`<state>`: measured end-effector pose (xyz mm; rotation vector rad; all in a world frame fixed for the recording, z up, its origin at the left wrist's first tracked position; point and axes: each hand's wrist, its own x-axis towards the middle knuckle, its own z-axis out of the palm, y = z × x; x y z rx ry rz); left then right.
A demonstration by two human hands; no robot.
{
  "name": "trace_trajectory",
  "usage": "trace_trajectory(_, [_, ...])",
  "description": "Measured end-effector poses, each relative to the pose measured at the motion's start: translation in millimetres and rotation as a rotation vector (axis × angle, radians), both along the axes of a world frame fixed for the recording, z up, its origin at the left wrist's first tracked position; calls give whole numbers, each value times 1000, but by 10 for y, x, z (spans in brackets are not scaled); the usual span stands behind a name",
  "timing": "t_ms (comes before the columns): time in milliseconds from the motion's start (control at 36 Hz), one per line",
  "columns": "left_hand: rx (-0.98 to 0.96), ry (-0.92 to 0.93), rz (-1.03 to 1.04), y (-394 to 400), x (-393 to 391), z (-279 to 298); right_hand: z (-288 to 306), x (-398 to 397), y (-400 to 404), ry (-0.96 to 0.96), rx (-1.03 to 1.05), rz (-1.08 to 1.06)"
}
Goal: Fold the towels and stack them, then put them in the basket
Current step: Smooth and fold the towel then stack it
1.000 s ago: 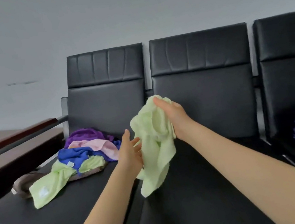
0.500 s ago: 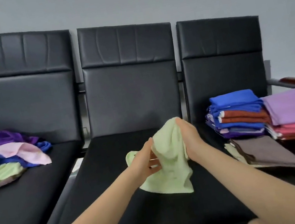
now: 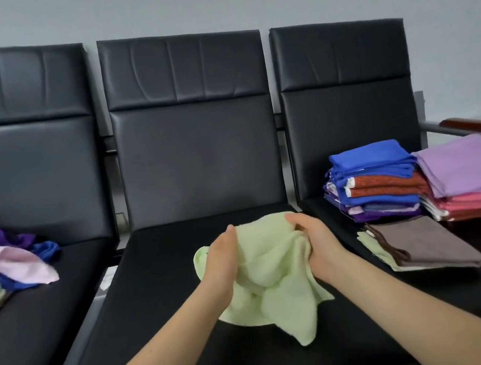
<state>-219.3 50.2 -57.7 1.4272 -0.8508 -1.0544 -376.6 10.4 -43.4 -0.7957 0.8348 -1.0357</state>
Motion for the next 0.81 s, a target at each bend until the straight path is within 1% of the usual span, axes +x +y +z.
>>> trace_trajectory(56, [-49, -50, -5, 17, 22, 101, 76, 41, 5, -54, -30, -20])
trace_trajectory(111, [-113, -96, -5, 75, 66, 212, 141, 79, 9, -57, -119, -52])
trace_trajectory(194, [-249, -186, 20, 203, 167, 379, 237, 121, 46, 31, -363, -82])
trace_trajectory(278, [-334, -276, 22, 342, 260, 465, 306, 189, 110, 104, -494, -108])
trace_trajectory(333, [-351, -384, 16, 408, 316, 446, 331, 257, 172, 173, -537, -89])
trace_trajectory(417, [-273, -588, -7, 484, 399, 347, 282, 342, 237, 335, -515, 31])
trace_trajectory(500, [-124, -652, 26, 447, 535, 185, 138, 355, 231, 567, -463, 177])
trace_trajectory(611, [67, -799, 76, 385, 787, 12, -16, 261, 170, 709, -355, 144])
trace_trajectory(694, [176, -913, 66, 392, 993, -129, -112, 141, 105, 829, -336, 140])
trace_trajectory(750, [219, -973, 54, 407, 1084, -204, -177, 80, 68, 917, -340, 160])
trace_trajectory(806, [230, -974, 70, 408, 1133, -243, -233, 35, 42, 977, -341, 161])
